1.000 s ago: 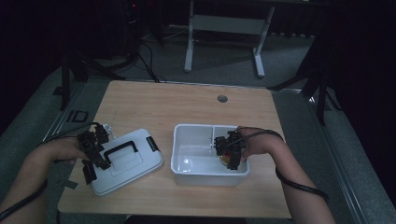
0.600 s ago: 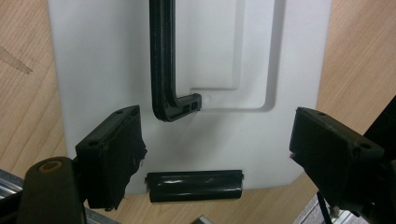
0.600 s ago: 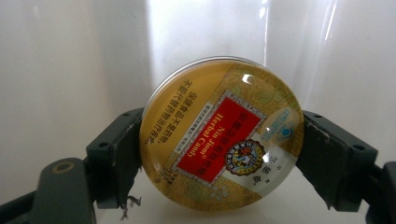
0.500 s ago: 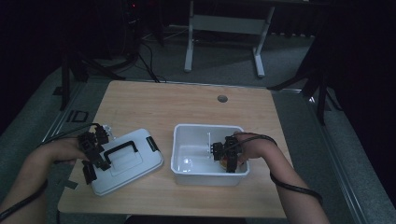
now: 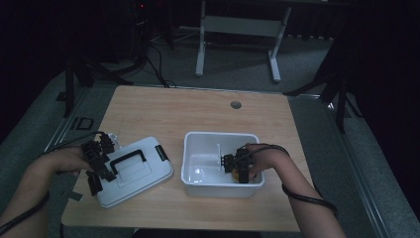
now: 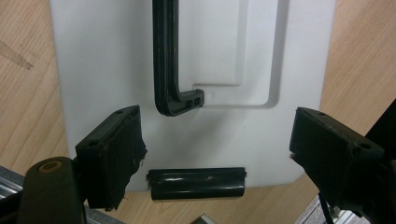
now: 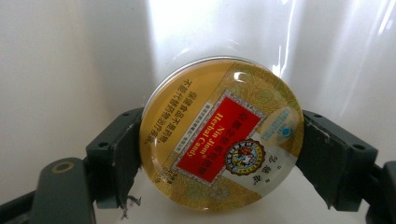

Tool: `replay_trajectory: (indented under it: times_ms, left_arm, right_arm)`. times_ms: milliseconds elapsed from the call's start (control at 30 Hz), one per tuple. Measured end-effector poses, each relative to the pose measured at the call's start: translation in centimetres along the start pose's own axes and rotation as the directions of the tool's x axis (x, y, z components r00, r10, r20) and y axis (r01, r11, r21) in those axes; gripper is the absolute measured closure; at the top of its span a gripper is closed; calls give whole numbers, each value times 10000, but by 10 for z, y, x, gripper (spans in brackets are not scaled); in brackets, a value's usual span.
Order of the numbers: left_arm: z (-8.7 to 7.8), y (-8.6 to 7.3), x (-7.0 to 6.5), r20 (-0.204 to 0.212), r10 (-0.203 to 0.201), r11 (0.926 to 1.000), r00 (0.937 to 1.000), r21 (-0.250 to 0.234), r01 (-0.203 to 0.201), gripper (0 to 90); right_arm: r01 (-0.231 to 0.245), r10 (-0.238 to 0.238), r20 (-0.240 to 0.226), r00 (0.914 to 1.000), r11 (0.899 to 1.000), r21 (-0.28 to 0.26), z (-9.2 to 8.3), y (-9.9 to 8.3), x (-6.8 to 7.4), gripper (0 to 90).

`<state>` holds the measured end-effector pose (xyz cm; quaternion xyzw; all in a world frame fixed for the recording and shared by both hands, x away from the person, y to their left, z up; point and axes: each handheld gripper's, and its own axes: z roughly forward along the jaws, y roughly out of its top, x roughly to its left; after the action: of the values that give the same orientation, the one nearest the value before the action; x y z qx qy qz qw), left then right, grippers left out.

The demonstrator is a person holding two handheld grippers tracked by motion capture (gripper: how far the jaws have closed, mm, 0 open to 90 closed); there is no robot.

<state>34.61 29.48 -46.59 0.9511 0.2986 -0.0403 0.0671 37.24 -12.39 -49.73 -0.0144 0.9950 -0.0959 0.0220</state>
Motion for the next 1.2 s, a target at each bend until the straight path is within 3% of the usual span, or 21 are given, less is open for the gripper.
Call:
replay_trajectory:
  times_ms: [467,800,900,1200]
  left_arm:
    - [2,-3,0,-4,-115,9999,9999,65,115,169]
    - [1,-3,0,-16,-90,9999,10000,72,90,168]
    - [1,-3,0,-28,-65,9999,10000,111,65,168]
    - [0,-5,0,-37,-114,9999,9999,122,115,168]
  right_arm:
    - [-481,481,-581,9971,9988,25,0,3,-4,198]
    - [-746,725,-590,9956,9966,-341,-9,1,-4,151]
    - [-672,657,-372,9971,9970,-395,-14,-2,-5,145]
    - [-579,597,40,9982,9815,-1823,-47,-16,-3,117]
